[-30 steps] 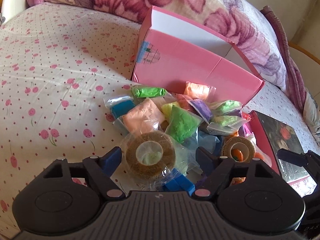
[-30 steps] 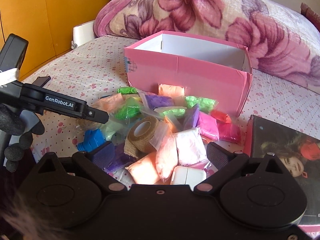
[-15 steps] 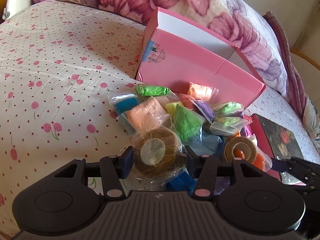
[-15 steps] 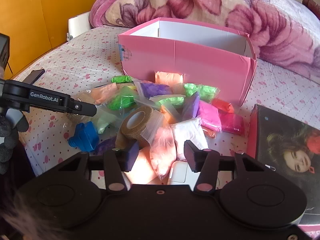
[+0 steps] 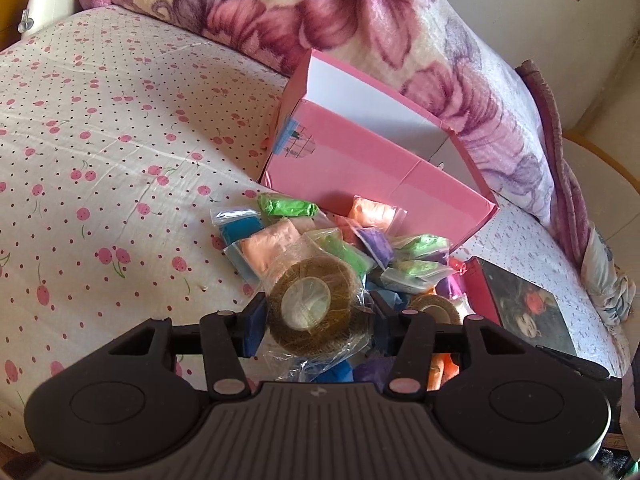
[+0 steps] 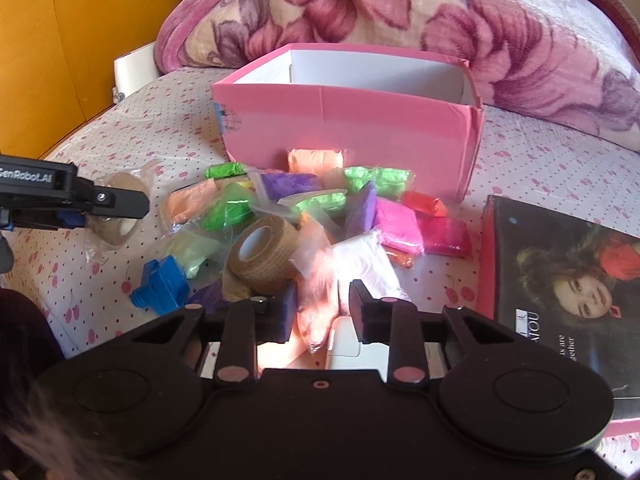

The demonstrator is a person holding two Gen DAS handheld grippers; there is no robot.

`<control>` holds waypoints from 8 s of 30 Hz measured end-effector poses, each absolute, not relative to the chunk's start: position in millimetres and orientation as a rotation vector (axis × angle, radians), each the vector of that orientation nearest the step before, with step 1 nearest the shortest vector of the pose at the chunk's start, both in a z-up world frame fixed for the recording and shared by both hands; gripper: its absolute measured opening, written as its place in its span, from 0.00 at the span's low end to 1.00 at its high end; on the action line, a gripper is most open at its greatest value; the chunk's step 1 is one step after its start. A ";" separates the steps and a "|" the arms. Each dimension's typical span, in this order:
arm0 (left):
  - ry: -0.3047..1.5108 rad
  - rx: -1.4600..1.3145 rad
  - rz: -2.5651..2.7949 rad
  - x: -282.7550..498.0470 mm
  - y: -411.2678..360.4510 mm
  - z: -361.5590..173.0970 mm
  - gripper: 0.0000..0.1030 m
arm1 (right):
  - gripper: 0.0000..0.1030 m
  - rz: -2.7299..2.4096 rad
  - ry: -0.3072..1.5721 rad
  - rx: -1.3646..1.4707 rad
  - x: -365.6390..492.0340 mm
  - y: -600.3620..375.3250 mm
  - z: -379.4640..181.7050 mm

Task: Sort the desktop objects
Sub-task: 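Carry the tape roll over the pink box with the left tool while the right tool holds the bag, then lower the tape roll into the pink box and open the left tool, then withdraw the left tool from the box back toward the clay pile, then move the orange clay bag into the pink box and open the right tool, then reach the right tool to the pile and grasp the brown tape roll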

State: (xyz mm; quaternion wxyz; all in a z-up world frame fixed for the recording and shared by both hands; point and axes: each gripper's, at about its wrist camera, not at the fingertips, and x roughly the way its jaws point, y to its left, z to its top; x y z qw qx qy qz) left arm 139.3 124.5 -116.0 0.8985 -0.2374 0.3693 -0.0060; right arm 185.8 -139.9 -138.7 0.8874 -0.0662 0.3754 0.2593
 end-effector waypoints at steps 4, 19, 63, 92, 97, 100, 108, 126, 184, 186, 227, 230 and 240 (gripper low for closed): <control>0.766 -0.482 -0.024 137.0 116.2 -113.0 0.49 | 0.24 0.521 0.784 -0.126 186.2 -144.4 -139.6; 0.759 -0.438 -0.033 139.8 108.4 -99.2 0.49 | 0.11 0.618 0.776 0.132 194.1 -171.8 -126.0; 1.056 -0.039 0.052 432.0 76.5 -116.3 0.50 | 0.11 0.713 0.775 0.607 211.2 -213.3 -159.1; 1.052 -0.193 0.009 410.8 89.4 -103.3 0.68 | 0.11 0.689 0.776 0.568 211.9 -211.8 -161.4; 1.021 -0.253 0.020 404.9 91.2 -94.8 0.68 | 0.11 0.684 0.780 0.570 212.3 -211.6 -162.2; 0.975 -0.260 0.018 390.4 90.3 -82.8 0.68 | 0.11 0.683 0.783 0.565 212.7 -211.5 -162.3; 0.869 -0.296 -0.032 325.7 85.8 -48.4 0.68 | 0.11 0.679 0.790 0.531 212.2 -209.3 -160.6; 0.892 -0.176 0.049 227.4 90.5 -99.5 0.68 | 0.11 0.653 0.801 0.419 208.1 -199.3 -149.1; 0.789 -0.305 0.037 224.6 123.1 -142.1 0.68 | 0.11 0.525 1.082 0.135 439.7 -95.8 -104.6; 0.793 -0.311 0.037 225.8 124.0 -143.0 0.68 | 0.11 0.527 1.117 0.151 446.7 -89.7 -108.3; 0.791 -0.392 0.099 212.9 160.8 -136.2 0.68 | 0.66 0.677 0.819 -0.214 237.9 -95.0 -72.0; 0.788 -0.386 0.113 209.7 164.2 -133.5 0.68 | 0.66 0.690 0.783 -0.328 212.8 -86.4 -78.3; 0.788 -0.360 0.153 199.8 173.9 -130.6 0.68 | 0.66 0.691 0.696 -0.522 181.9 -60.8 -106.6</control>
